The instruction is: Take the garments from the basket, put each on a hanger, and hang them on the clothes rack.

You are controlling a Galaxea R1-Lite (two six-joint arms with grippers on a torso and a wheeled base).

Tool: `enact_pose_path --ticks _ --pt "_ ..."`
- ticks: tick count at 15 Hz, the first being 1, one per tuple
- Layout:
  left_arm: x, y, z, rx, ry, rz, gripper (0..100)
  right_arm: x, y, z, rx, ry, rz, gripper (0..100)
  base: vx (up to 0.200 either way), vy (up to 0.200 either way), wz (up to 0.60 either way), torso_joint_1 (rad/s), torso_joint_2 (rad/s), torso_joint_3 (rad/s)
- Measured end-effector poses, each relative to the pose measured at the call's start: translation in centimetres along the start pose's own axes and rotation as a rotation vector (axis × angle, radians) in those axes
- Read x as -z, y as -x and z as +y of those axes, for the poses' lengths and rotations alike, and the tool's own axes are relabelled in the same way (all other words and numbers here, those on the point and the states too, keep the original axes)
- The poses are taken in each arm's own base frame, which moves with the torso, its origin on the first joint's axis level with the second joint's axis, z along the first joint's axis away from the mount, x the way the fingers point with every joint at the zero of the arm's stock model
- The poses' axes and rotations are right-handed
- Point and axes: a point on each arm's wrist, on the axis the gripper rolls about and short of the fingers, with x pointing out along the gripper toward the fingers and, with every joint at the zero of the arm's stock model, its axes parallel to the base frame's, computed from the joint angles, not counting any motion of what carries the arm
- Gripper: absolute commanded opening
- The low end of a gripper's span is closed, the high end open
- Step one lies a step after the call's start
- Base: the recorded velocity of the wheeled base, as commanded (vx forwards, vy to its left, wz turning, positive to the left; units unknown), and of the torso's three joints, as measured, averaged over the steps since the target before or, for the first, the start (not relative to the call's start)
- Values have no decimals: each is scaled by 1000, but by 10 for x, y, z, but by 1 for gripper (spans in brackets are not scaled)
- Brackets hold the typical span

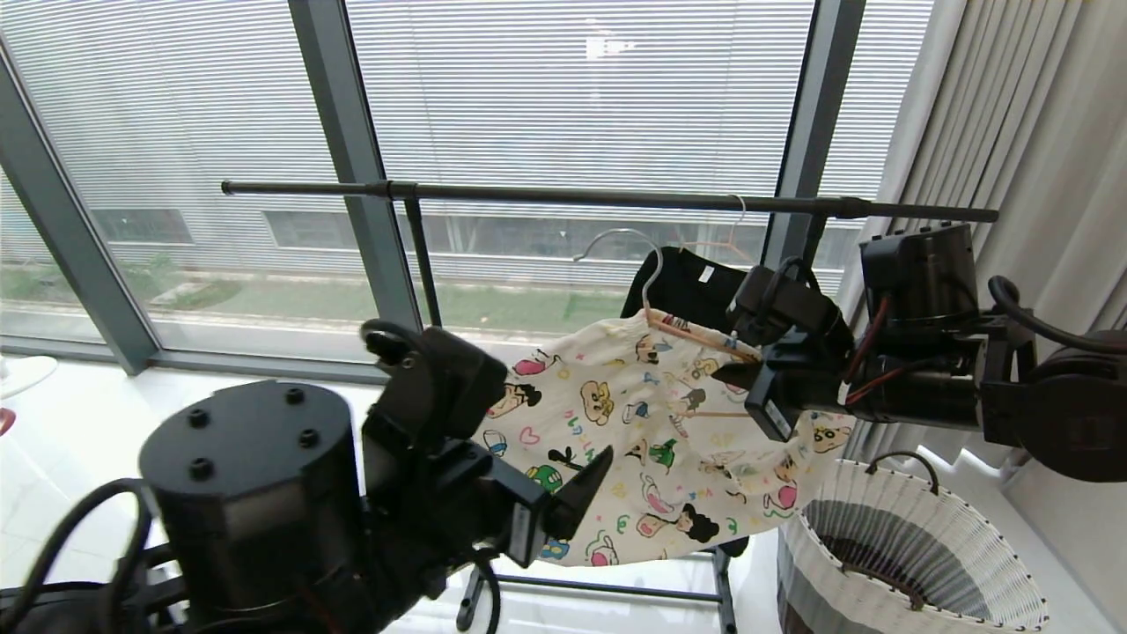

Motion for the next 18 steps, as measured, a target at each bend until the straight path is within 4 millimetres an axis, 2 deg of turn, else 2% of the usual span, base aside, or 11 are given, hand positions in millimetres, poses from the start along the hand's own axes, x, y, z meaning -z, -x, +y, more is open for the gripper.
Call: enact_pose_path --ticks 4,7,11,16,17,18 --pt "-8 -40 -40 -59 96 -4 100 -1 -7 0 13 -20 11 0 0 0 0 0 0 0" --pt "-5 -61 -58 -97 92 4 100 -1 -9 1 14 -25 12 0 0 0 0 0 0 0" --pt "-4 -90 -58 -176 106 1 100 -2 -10 1 12 -26 12 0 0 0 0 0 0 0" --pt "6 -105 -50 -230 102 28 100 -3 -7 1 15 -26 6 0 0 0 0 0 0 0" --pt "7 -105 -50 -237 101 31 0 -3 -7 1 16 -26 5 0 0 0 0 0 0 0" --pt "7 -106 -49 -246 102 32 0 -3 -7 1 16 -25 5 0 0 0 0 0 0 0"
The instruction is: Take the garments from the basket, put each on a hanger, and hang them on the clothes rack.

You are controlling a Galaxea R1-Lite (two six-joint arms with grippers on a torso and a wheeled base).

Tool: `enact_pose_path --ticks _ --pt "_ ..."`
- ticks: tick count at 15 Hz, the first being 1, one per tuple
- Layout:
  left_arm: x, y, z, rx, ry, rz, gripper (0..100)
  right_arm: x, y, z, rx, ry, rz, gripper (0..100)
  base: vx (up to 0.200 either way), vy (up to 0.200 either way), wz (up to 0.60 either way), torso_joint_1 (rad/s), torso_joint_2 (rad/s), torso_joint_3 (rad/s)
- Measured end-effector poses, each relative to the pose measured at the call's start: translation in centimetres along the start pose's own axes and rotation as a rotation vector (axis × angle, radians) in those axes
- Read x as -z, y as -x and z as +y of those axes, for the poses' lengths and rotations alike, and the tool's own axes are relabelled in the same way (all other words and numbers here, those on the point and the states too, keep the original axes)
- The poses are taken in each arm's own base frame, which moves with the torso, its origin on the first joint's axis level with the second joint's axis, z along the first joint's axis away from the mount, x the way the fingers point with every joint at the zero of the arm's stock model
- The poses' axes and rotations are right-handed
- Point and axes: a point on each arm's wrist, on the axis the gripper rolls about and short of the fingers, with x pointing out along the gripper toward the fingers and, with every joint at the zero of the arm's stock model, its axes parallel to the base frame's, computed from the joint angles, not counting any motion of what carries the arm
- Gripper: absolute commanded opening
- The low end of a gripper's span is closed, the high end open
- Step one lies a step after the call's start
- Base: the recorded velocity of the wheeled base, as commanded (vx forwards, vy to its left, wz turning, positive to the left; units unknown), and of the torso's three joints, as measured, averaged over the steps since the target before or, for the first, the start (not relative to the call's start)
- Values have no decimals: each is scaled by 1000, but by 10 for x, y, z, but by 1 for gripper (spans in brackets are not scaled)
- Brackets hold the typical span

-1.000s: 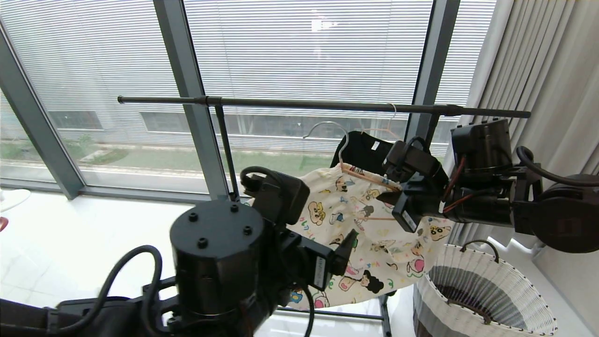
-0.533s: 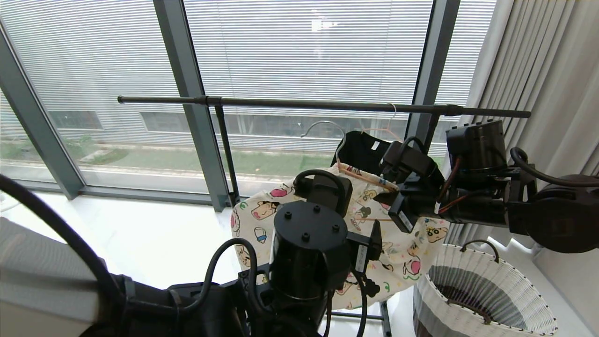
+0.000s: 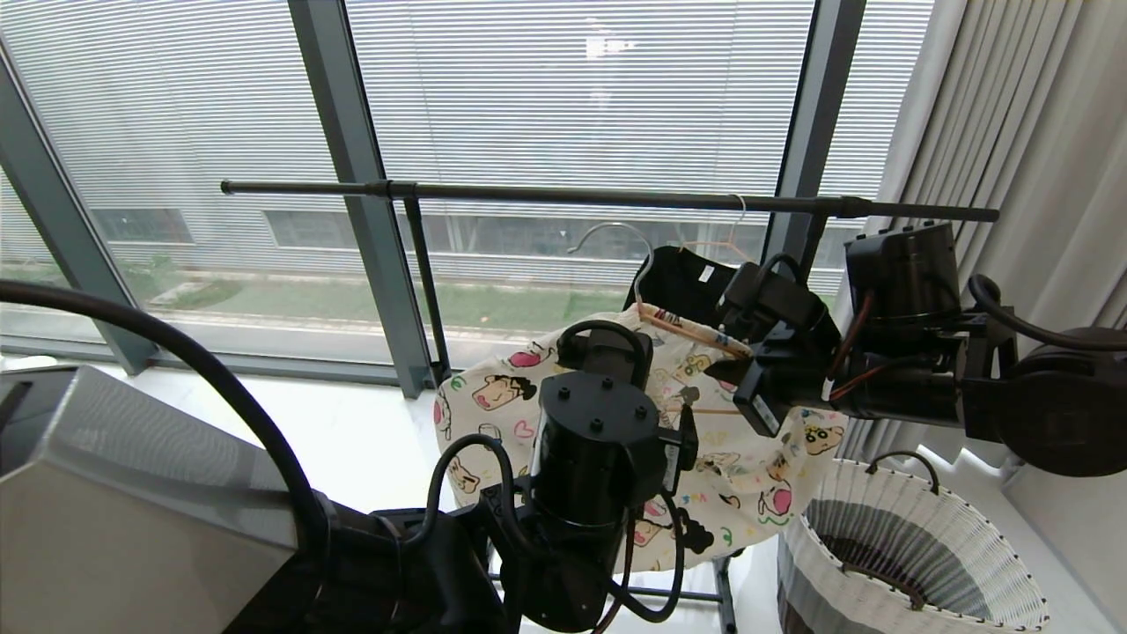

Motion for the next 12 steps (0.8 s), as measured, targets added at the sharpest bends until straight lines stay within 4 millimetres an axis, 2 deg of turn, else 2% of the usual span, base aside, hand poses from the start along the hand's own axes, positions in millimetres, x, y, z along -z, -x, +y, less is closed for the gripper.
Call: enact_pose_path --ticks 7,10,12 --pt "0 5 5 -22 -9 1 0 1 2 0 1 -2 5 0 0 0 0 0 0 0" --pt "3 21 16 -26 -47 22 0 8 4 1 0 -7 25 0 0 0 0 0 0 0" --pt "8 37 31 -35 -106 42 0 18 9 6 -14 -13 55 0 0 0 0 0 0 0"
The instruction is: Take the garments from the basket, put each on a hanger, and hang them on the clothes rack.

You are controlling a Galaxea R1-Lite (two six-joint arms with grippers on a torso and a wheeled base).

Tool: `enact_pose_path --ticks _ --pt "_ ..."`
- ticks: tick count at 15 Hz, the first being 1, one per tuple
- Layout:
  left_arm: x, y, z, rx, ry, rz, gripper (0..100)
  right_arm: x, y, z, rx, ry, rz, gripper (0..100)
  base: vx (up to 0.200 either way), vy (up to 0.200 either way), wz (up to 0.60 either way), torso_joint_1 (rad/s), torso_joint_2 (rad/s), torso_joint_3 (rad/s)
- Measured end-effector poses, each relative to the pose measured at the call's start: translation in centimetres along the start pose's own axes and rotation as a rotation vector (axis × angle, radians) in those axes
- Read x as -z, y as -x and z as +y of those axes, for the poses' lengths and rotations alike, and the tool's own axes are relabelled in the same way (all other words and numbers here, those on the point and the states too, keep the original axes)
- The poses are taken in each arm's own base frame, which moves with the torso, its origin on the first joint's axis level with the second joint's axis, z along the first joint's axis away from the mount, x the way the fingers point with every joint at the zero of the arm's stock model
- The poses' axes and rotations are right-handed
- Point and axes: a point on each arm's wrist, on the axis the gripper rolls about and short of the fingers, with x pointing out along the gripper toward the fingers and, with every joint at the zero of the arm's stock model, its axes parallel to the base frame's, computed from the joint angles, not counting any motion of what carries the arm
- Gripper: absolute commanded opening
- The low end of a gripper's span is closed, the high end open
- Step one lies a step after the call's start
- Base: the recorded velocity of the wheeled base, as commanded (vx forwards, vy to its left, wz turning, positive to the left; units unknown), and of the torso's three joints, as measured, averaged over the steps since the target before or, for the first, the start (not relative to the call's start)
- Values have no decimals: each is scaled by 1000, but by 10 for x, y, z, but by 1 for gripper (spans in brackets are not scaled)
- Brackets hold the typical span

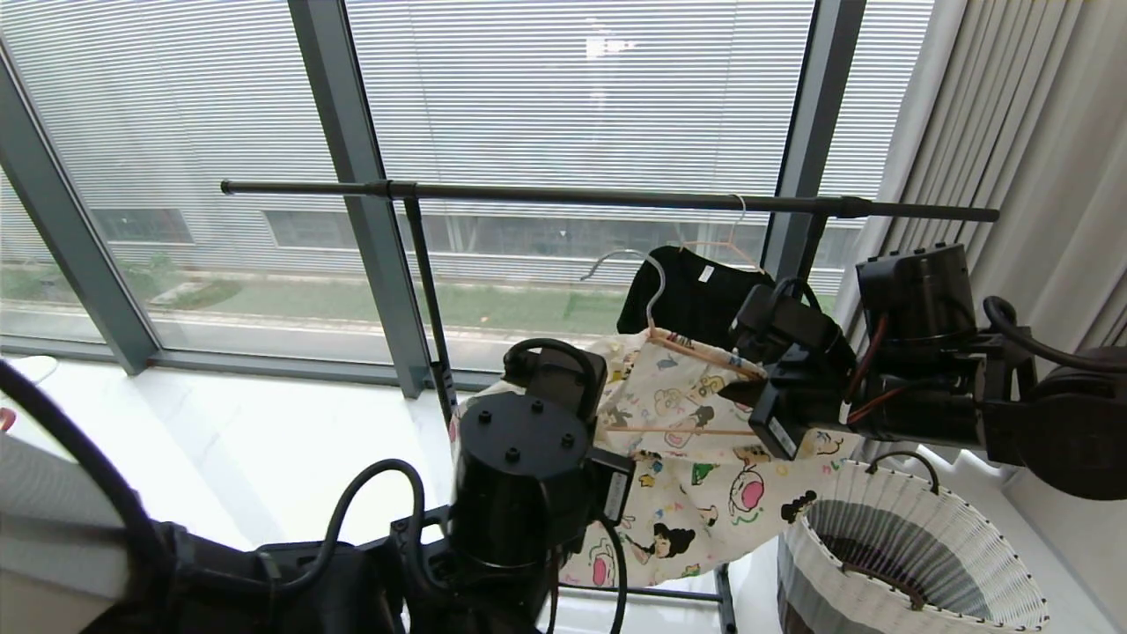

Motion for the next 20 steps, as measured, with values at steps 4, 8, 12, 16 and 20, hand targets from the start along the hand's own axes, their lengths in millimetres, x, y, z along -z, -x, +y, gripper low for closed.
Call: enact_pose_path --ticks 4,8,12,16,20 --pt "2 15 33 -59 -97 10 0 16 12 11 -34 -5 38 0 0 0 0 0 0 0" --pt "-11 25 42 -37 -178 -39 0 21 18 28 -83 10 50 0 0 0 0 0 0 0" --pt "-23 34 53 84 -308 -114 0 26 20 38 -115 20 66 0 0 0 0 0 0 0" --pt "-16 42 69 113 -395 -23 0 27 22 39 -117 21 64 0 0 0 0 0 0 0" --pt "-16 51 71 151 -347 62 0 24 25 39 -112 20 52 0 0 0 0 0 0 0"
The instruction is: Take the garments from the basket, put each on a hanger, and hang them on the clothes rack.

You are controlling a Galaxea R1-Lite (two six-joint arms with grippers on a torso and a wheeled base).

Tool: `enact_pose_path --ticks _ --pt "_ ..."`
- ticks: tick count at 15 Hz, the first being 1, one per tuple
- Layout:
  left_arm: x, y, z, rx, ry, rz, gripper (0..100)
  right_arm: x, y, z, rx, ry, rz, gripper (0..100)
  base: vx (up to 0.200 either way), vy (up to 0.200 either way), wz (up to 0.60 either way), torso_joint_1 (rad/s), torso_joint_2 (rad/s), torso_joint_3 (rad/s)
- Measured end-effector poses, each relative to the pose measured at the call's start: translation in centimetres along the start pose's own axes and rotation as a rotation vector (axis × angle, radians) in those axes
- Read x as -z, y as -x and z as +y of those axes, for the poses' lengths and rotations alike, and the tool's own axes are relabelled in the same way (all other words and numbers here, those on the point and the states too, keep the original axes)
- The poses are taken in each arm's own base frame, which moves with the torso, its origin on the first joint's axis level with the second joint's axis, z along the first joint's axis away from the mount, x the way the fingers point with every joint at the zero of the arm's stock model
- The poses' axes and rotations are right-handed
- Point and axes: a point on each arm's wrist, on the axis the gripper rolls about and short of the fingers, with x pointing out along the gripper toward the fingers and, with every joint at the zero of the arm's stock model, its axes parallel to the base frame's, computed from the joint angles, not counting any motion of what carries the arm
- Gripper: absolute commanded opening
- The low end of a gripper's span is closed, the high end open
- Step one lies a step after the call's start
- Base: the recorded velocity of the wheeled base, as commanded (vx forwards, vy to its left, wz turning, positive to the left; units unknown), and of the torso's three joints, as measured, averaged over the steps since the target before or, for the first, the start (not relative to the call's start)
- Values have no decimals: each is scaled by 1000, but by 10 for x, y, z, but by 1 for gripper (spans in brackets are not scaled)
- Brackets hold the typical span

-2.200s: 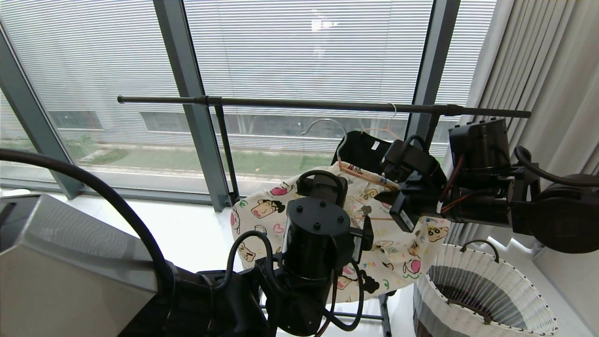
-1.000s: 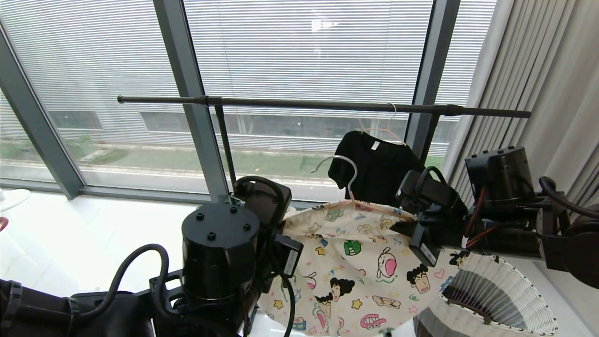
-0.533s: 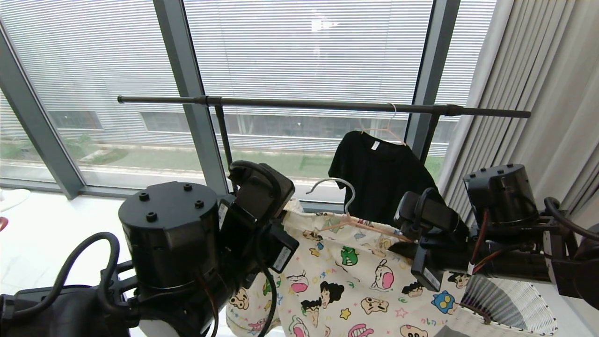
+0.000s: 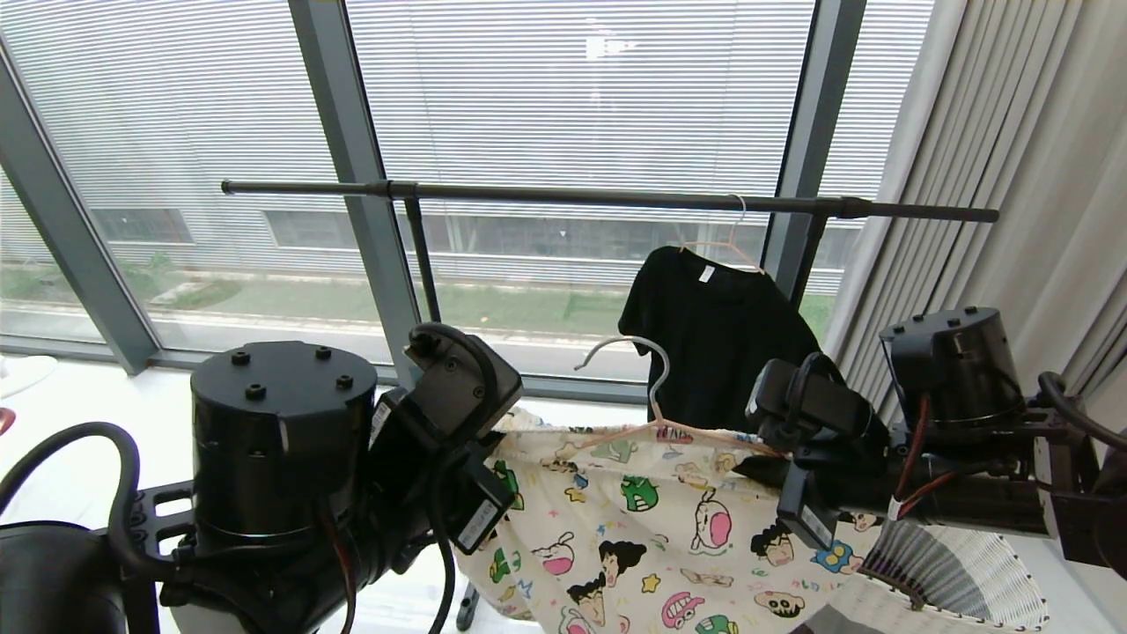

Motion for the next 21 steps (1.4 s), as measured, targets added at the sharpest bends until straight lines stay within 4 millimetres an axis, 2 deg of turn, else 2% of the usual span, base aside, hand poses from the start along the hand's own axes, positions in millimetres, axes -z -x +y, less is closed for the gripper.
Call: enact_pose_path --ticks 4,6,7,11,13,16,21 --pt "-26 8 -20 122 67 -46 0 -3 1 0 3 -25 -10 0 0 0 0 0 0 0" --pt "-31 11 -24 164 66 -73 0 -5 2 -1 6 -35 -17 0 0 0 0 0 0 0" --pt "-32 11 -24 167 66 -76 100 -5 2 -1 6 -35 -19 0 0 0 0 0 0 0" --pt "-34 11 -21 159 72 -81 100 -5 2 -2 8 -35 -20 0 0 0 0 0 0 0" --pt "-28 10 -13 128 81 -64 100 -5 2 -3 11 -38 -19 0 0 0 0 0 0 0" --pt "-7 15 1 76 91 -11 100 -2 4 -7 28 -48 -14 0 0 0 0 0 0 0" --pt "31 45 6 100 91 31 100 -1 6 -12 14 -59 -28 0 0 0 0 0 0 0"
